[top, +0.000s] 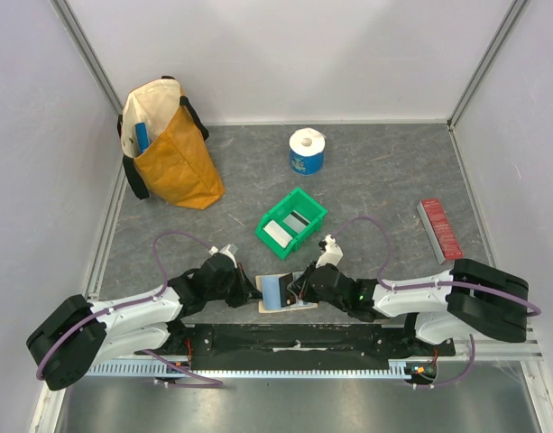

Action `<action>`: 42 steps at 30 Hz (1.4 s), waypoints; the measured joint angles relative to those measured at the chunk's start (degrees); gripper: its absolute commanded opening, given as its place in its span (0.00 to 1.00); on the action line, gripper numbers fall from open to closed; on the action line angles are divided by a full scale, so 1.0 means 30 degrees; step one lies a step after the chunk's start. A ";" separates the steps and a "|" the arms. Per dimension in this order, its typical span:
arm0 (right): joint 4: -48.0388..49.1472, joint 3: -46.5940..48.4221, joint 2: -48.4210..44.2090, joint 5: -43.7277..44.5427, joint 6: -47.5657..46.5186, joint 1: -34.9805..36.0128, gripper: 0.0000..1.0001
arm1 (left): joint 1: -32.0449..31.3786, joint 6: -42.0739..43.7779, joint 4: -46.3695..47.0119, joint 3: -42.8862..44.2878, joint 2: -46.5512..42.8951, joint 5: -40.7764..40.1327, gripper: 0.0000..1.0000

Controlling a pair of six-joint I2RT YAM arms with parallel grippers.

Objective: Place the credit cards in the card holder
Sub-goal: Insert the credit card into the card holder.

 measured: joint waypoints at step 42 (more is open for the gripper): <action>0.7963 -0.3337 0.1865 -0.0882 0.2127 -0.0444 0.00 | 0.0036 -0.0029 0.0852 -0.0262 0.0306 0.0066 0.02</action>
